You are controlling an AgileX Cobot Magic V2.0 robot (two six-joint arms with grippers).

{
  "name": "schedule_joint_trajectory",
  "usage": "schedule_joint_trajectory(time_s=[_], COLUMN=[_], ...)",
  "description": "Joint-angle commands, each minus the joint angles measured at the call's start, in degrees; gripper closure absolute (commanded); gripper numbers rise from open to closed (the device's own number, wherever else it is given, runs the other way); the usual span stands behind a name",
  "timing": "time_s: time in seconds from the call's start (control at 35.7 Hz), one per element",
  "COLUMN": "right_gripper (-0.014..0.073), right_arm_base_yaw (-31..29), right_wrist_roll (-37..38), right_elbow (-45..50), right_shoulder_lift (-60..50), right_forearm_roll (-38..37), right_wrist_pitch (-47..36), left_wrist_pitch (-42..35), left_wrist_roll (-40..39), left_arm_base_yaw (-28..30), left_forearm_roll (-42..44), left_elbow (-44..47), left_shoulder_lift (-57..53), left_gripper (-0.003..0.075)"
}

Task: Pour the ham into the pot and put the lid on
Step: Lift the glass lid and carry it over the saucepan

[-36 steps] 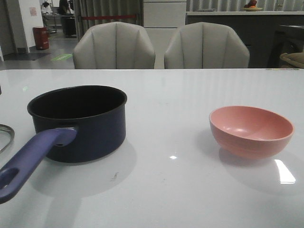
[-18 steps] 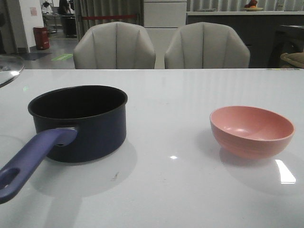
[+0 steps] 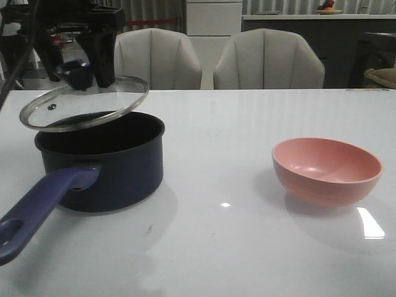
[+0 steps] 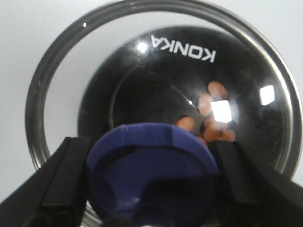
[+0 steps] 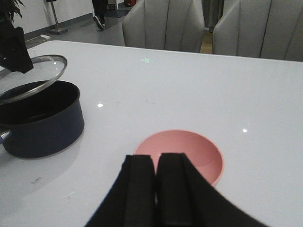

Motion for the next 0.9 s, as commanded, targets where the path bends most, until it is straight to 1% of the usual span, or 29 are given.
schedule_joint_trajectory(time_s=[0.0, 0.25, 0.67, 0.87], right_gripper=[0.0434, 0.0434, 0.0434, 0.0434], right_arm_base_yaw=[0.00, 0.00, 0.00, 0.00], right_wrist_roll=[-0.66, -0.66, -0.66, -0.66], right_elbow=[-1.62, -1.62, -1.62, -1.62], right_shoulder_lift=[0.36, 0.36, 0.36, 0.36], right_forearm_roll=[0.21, 0.21, 0.21, 0.21], right_wrist_pitch=[-4.04, -4.04, -4.04, -4.04], left_wrist_pitch=[0.81, -0.20, -1.56, -0.97], left_wrist_roll=[0.07, 0.18, 0.18, 0.18], left_arm_base_yaw=[-1.05, -3.09, -3.09, -3.09], left_forearm_roll=[0.30, 0.07, 0.47, 0.77], left_elbow=[-1.99, -1.99, -1.99, -1.99], left_shoulder_lift=[-1.90, -1.45, -1.00, 1.49], left_gripper=[0.0429, 0.0429, 0.0428, 0.0428])
